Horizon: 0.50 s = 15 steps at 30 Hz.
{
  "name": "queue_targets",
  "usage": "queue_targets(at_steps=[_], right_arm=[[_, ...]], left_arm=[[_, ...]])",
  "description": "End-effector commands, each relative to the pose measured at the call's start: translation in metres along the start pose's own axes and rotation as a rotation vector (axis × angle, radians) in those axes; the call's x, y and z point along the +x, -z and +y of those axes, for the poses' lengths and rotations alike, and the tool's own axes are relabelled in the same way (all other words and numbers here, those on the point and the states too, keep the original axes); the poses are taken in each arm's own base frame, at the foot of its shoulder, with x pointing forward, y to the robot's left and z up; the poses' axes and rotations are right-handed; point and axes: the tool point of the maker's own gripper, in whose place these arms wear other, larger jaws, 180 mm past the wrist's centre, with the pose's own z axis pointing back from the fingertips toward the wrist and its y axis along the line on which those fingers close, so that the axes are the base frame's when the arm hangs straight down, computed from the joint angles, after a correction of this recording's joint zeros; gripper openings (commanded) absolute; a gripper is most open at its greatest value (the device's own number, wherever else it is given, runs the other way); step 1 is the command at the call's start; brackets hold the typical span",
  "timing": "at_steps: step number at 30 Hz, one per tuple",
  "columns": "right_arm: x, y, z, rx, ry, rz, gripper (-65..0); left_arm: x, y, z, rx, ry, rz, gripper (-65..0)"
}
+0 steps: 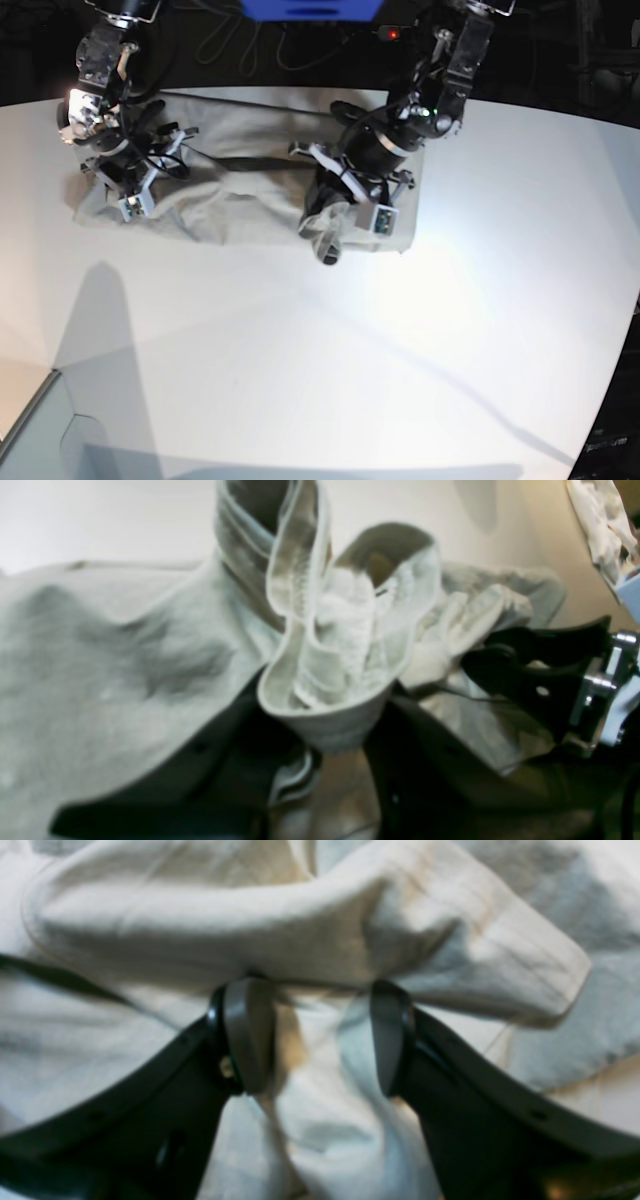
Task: Layout the t-shirt on the table in an organized manner, then fold the t-shirt properly
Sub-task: 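Fold the strip end at the left gripper over toward the right gripper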
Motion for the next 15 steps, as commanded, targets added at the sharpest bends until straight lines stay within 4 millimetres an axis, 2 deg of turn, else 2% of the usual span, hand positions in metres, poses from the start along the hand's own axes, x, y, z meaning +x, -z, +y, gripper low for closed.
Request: queue_targets(at_steps=[1, 11, 13, 15], right_arm=[[0.007, -0.002, -0.001, 0.004, -0.014, -0.019, -33.6], [0.007, -0.002, -0.001, 0.003, -0.015, -0.020, -33.6], [0.007, -0.002, -0.001, 0.003, -0.015, -0.020, -33.6], [0.007, -0.002, -0.001, 0.003, -0.015, -0.020, -33.6]], left_arm=[[0.018, 0.004, -0.014, -0.034, 0.000, -0.060, -65.0], [-0.002, 0.020, -0.025, -0.062, -0.014, 0.005, -64.8], [-0.004, 0.020, -0.027, -0.066, -0.017, 0.011, -61.2], [-0.004, 0.020, -0.028, -0.068, -0.023, 0.009, -51.9]])
